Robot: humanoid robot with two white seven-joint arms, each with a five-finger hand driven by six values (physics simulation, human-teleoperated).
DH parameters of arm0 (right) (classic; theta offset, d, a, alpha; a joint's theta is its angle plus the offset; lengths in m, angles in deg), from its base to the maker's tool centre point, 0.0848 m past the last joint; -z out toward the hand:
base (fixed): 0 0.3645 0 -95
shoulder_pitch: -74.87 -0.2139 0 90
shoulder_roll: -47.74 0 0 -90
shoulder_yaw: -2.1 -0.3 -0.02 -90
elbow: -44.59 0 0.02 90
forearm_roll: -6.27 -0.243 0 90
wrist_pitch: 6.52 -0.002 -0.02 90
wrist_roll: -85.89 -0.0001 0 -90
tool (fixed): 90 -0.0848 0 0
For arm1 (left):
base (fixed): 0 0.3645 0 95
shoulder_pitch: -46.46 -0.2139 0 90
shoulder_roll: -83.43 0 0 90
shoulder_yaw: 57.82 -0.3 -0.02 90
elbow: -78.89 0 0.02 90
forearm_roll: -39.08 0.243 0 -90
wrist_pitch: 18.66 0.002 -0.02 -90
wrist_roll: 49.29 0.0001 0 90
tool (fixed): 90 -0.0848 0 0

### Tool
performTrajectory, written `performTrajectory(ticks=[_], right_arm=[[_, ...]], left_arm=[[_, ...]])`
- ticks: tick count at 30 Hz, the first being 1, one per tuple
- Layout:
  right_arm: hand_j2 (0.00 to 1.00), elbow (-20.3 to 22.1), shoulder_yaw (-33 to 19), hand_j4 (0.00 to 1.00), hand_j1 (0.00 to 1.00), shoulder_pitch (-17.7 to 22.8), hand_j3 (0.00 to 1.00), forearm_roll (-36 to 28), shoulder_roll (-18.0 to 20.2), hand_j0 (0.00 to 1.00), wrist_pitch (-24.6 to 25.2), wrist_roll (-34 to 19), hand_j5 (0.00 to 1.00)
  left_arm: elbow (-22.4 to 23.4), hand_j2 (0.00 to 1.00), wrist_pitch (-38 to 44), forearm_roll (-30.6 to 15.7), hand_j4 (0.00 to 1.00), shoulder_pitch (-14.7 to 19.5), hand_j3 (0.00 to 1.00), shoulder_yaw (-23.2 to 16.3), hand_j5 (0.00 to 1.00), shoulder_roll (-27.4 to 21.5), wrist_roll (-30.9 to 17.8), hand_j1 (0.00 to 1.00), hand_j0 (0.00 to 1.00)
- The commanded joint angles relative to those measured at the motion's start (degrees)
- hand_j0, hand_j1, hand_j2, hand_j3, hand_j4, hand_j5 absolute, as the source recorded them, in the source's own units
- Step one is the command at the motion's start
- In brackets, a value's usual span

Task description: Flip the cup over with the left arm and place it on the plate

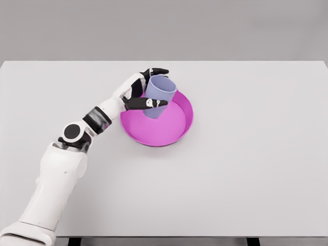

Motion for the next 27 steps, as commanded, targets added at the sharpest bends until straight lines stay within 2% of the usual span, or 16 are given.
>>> performTrajectory(ticks=[1, 12, 21, 23, 27], right_arm=[[1.00, 0.0, 0.0, 1.00, 1.00, 0.0, 1.00, 0.0, 0.0, 1.00, 0.0, 0.0, 1.00], [1.00, 0.0, 0.0, 1.00, 1.00, 0.0, 1.00, 0.0, 0.0, 1.00, 0.1, 0.0, 1.00], [1.00, 0.0, 0.0, 1.00, 1.00, 0.0, 1.00, 0.0, 0.0, 1.00, 0.1, 0.0, 1.00], [1.00, 0.0, 0.0, 1.00, 1.00, 0.0, 1.00, 0.0, 0.0, 1.00, 0.1, 0.0, 1.00], [1.00, 0.0, 0.0, 1.00, 1.00, 0.0, 1.00, 0.0, 0.0, 1.00, 0.0, 0.0, 1.00]], left_arm=[[0.8, 0.73, -0.5, -0.5, 0.73, -0.3, 0.73, 2.7, 0.73, 2.0, 0.0, 0.73, 0.73], [6.6, 0.73, -14.1, 0.5, 0.73, 0.2, 0.73, 2.7, 0.73, 2.1, 0.0, 0.73, 0.73], [6.8, 0.73, -13.8, 0.7, 0.73, 0.4, 0.73, 2.4, 0.73, 2.0, 0.4, 0.73, 0.73], [8.5, 0.73, -13.4, 0.7, 0.73, 0.4, 0.73, 2.1, 0.73, 2.1, 0.3, 0.73, 0.73], [8.8, 0.73, -12.9, 0.7, 0.73, 0.5, 0.73, 2.1, 0.73, 2.1, 0.4, 0.73, 0.73]])
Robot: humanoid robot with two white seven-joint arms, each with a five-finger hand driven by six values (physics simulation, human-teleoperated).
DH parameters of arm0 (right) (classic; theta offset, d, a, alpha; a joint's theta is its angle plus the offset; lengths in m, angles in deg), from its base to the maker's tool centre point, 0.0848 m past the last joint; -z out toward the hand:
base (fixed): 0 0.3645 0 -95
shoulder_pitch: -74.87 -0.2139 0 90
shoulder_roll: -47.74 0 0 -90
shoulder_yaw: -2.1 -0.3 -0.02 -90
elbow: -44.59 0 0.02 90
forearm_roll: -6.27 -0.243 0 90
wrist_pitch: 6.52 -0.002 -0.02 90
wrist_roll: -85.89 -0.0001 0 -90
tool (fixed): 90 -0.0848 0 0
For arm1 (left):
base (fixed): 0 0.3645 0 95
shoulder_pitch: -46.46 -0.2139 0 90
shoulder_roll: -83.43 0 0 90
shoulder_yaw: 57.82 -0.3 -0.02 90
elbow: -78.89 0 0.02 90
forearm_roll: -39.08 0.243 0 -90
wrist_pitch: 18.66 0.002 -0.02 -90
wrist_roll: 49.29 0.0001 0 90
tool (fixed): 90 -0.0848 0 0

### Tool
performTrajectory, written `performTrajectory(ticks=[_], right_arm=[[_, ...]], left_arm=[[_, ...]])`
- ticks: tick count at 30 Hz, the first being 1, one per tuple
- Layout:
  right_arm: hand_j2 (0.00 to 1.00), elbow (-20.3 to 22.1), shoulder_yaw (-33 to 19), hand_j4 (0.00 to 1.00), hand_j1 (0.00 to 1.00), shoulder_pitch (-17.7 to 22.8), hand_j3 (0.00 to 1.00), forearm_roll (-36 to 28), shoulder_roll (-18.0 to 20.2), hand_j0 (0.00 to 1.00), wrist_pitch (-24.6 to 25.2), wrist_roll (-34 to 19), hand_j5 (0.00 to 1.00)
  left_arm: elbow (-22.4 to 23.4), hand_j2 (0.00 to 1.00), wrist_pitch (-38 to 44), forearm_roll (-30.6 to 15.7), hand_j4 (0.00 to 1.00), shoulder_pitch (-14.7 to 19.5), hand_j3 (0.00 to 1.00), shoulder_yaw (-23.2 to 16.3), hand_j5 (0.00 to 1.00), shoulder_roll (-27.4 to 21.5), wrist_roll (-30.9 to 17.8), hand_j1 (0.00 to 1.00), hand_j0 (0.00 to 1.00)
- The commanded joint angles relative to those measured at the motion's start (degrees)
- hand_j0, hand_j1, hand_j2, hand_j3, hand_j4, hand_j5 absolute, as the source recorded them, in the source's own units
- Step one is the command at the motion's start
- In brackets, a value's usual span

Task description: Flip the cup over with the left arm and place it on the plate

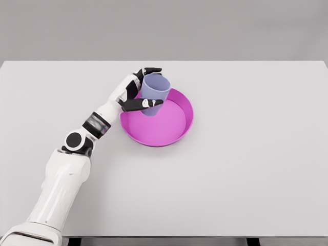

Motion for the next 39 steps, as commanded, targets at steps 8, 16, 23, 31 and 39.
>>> performTrajectory(ticks=[8, 16, 23, 31, 39], right_arm=[[1.00, 0.0, 0.0, 1.00, 1.00, 0.0, 1.00, 0.0, 0.0, 1.00, 0.1, 0.0, 1.00], [1.00, 0.0, 0.0, 1.00, 1.00, 0.0, 1.00, 0.1, 0.0, 1.00, 0.1, 0.0, 1.00], [1.00, 0.0, 0.0, 1.00, 1.00, 0.0, 1.00, 0.0, 0.0, 1.00, 0.0, 0.0, 1.00], [1.00, 0.0, 0.0, 1.00, 1.00, 0.0, 1.00, 0.0, 0.0, 1.00, 0.0, 0.0, 1.00], [1.00, 0.0, 0.0, 1.00, 1.00, 0.0, 1.00, 0.0, 0.0, 1.00, 0.0, 0.0, 1.00]], left_arm=[[0.6, 0.73, 0.7, -0.6, 0.73, 0.1, 0.73, -0.1, 0.73, 0.1, 0.0, 0.73, 0.73], [1.6, 0.74, 0.8, -1.4, 0.74, 0.0, 0.74, 0.0, 0.74, 1.5, 0.0, 0.74, 0.74], [2.4, 0.74, -4.4, -0.4, 0.74, 0.1, 0.74, 0.5, 0.74, 1.2, 0.0, 0.74, 0.74], [3.4, 0.98, -0.2, -0.6, 0.98, 0.2, 0.98, 0.5, 0.98, 1.3, 0.0, 0.98, 0.98], [2.9, 1.00, 0.3, -0.5, 1.00, 0.0, 1.00, 0.5, 1.00, 1.5, 0.0, 1.00, 1.00]])
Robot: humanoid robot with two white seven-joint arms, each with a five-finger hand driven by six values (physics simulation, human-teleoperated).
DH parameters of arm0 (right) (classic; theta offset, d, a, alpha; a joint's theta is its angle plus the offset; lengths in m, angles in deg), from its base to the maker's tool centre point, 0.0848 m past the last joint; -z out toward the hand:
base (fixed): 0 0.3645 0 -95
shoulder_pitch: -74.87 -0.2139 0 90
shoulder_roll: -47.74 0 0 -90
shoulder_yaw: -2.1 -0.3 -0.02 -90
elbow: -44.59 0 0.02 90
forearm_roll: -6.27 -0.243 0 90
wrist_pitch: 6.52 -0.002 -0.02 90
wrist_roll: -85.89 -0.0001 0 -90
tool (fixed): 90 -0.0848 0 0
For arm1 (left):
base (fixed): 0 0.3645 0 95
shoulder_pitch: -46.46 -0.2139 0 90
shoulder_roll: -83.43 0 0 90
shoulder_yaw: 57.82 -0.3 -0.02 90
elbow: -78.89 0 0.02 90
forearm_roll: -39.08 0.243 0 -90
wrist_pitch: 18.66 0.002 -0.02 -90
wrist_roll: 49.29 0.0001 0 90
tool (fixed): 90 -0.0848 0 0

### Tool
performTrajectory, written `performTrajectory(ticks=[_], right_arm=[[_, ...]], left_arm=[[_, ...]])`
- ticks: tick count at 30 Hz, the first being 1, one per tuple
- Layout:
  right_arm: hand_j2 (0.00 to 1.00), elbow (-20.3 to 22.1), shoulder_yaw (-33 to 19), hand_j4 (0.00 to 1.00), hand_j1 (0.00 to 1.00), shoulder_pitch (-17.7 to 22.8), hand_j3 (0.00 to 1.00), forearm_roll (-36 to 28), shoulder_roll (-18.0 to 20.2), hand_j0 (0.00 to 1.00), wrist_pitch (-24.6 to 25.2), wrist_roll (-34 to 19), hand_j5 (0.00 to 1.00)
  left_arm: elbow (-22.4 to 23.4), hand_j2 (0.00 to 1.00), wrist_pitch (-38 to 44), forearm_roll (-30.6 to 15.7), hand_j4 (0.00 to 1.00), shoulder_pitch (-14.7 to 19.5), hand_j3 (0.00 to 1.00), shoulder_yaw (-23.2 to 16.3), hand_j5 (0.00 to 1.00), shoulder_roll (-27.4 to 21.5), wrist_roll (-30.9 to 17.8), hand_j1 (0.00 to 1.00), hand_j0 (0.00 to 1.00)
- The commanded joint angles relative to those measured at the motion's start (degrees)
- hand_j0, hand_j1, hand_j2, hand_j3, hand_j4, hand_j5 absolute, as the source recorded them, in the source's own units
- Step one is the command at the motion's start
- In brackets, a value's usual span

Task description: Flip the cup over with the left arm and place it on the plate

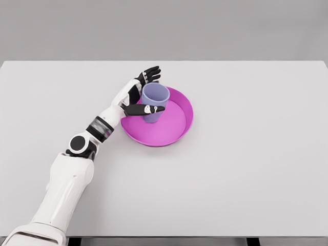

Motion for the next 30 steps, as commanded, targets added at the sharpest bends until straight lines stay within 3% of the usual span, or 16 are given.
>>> performTrajectory(ticks=[1, 21, 25, 30], right_arm=[[1.00, 0.0, 0.0, 1.00, 1.00, 0.0, 1.00, 0.0, 0.0, 1.00, 0.0, 0.0, 1.00], [1.00, 0.0, 0.0, 1.00, 1.00, 0.0, 1.00, 0.0, 0.0, 1.00, 0.0, 0.0, 1.00], [1.00, 0.0, 0.0, 1.00, 1.00, 0.0, 1.00, 0.0, 0.0, 1.00, 0.0, 0.0, 1.00], [1.00, 0.0, 0.0, 1.00, 1.00, 0.0, 1.00, 0.0, 0.0, 1.00, 0.0, -0.1, 1.00]], left_arm=[[-0.4, 1.00, 0.6, -0.3, 1.00, 0.0, 1.00, 0.0, 1.00, 0.1, 0.0, 1.00, 1.00], [-2.4, 1.00, 0.6, -0.5, 1.00, -0.7, 1.00, -0.2, 1.00, -0.8, -0.4, 1.00, 1.00], [-6.0, 1.00, 0.8, -0.5, 1.00, -2.6, 1.00, -0.3, 1.00, -2.8, -0.4, 1.00, 1.00], [-7.3, 1.00, 0.8, -0.5, 1.00, -3.2, 1.00, -0.4, 1.00, -3.8, -0.5, 1.00, 1.00]])
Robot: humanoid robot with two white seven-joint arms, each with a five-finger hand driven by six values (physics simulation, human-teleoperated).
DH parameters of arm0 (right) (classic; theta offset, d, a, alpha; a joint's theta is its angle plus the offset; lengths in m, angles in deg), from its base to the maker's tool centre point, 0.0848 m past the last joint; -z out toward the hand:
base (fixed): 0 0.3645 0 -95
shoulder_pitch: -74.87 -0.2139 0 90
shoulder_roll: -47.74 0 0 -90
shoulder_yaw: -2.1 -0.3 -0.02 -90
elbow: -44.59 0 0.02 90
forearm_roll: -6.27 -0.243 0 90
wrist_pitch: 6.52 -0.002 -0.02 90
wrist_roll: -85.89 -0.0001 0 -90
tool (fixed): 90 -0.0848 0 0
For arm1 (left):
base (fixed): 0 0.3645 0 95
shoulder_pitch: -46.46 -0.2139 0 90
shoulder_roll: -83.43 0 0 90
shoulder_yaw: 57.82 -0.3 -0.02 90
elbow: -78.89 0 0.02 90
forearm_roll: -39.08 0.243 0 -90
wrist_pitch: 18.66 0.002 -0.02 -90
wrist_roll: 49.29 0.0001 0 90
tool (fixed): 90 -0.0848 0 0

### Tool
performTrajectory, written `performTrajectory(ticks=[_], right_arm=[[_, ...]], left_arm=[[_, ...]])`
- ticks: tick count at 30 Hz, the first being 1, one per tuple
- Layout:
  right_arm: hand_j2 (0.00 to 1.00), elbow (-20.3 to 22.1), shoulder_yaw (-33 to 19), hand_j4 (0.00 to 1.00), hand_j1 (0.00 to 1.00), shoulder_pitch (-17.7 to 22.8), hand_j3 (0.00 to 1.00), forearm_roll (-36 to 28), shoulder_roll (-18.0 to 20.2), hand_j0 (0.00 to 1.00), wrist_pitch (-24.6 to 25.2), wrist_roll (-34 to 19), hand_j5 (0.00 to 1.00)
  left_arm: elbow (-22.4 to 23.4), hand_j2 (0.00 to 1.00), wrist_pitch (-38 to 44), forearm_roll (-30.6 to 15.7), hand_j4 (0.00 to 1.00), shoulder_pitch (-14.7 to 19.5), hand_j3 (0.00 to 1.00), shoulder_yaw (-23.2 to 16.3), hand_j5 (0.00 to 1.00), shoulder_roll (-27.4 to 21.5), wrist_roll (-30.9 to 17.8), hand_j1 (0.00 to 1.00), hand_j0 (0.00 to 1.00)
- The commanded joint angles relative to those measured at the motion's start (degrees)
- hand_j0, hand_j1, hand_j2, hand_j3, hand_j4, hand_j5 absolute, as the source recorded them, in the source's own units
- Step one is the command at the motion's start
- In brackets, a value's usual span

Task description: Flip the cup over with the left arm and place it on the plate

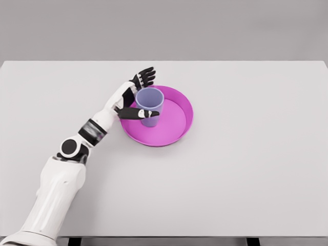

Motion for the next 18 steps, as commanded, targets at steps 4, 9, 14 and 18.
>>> performTrajectory(ticks=[4, 9, 14, 18], right_arm=[[1.00, 0.0, 0.0, 1.00, 1.00, 0.0, 1.00, 0.1, 0.0, 1.00, 0.0, 0.0, 1.00], [1.00, 0.0, 0.0, 1.00, 1.00, 0.0, 1.00, 0.0, 0.0, 1.00, 0.0, 0.0, 1.00], [1.00, 0.0, 0.0, 1.00, 1.00, 0.0, 1.00, 0.0, 0.0, 1.00, 0.0, 0.0, 1.00], [1.00, 0.0, 0.0, 1.00, 1.00, 0.0, 1.00, 0.0, 0.0, 1.00, 0.1, 0.0, 1.00]], left_arm=[[-0.8, 1.00, 0.0, -0.3, 1.00, -0.4, 1.00, -0.2, 1.00, -0.7, 0.0, 1.00, 1.00], [-0.8, 1.00, 0.0, -0.3, 1.00, -0.9, 1.00, -0.2, 1.00, -0.7, 0.0, 1.00, 1.00], [-2.7, 1.00, 0.0, -0.3, 1.00, -2.3, 1.00, -0.2, 1.00, -2.2, -0.1, 1.00, 1.00], [-3.1, 1.00, 0.0, -0.3, 1.00, -2.5, 1.00, -0.2, 1.00, -2.5, -0.1, 1.00, 1.00]])
